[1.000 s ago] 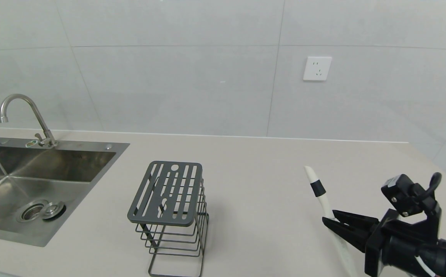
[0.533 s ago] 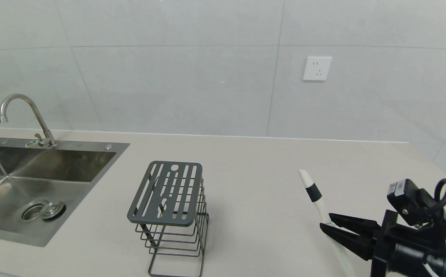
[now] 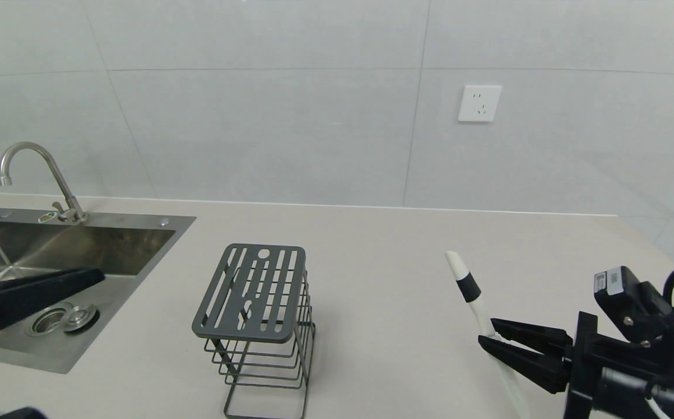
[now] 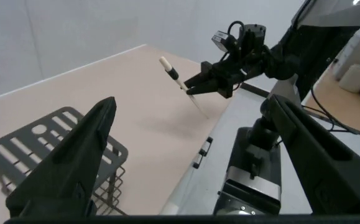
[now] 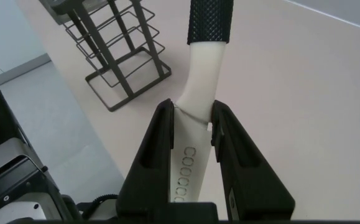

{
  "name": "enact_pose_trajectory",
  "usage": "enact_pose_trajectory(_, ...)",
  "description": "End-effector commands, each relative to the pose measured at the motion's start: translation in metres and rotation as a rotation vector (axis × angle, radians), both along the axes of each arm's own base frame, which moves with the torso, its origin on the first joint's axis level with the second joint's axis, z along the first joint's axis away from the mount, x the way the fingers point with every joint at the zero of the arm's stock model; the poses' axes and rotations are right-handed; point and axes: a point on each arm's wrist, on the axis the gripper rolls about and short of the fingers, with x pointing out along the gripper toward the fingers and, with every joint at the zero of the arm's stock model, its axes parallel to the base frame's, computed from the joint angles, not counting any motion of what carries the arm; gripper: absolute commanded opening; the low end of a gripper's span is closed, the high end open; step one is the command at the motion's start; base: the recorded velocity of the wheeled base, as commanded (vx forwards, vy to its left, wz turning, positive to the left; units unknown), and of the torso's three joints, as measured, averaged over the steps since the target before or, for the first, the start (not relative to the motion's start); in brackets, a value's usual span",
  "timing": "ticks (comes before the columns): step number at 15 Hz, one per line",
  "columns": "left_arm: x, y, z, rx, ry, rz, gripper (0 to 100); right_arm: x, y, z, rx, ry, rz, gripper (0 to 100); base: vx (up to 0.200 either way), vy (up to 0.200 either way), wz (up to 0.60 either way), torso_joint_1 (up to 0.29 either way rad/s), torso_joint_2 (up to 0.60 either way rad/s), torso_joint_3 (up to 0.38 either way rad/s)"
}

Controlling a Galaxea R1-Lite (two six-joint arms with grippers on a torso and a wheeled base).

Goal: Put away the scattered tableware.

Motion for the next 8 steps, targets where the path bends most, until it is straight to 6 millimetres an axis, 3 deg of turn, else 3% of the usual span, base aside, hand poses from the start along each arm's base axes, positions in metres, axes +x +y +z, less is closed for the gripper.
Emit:
enact_pose_trajectory(1,0.032,-0.018,-0.004,0.032,0.096,-0.077,100,-0.001,0.003,0.0,0.001,-0.002,0.021,0,0.0,0.0,0.0,0.0,0.0,0.0)
enact_pose_trajectory(5,0.062,-0.039,-0.005,0.046,0.12,-0.123,100,-0.004,0.007,0.001,0.007,-0.005,0.045,0,0.0,0.0,0.0,0.0,0.0,0.0)
enact_pose_trajectory(8,0.088,-0.061,-0.005,0.061,0.164,-0.061,100,-0.003,0.009,0.005,0.016,-0.016,0.054,0,0.0,0.0,0.0,0.0,0.0,0.0)
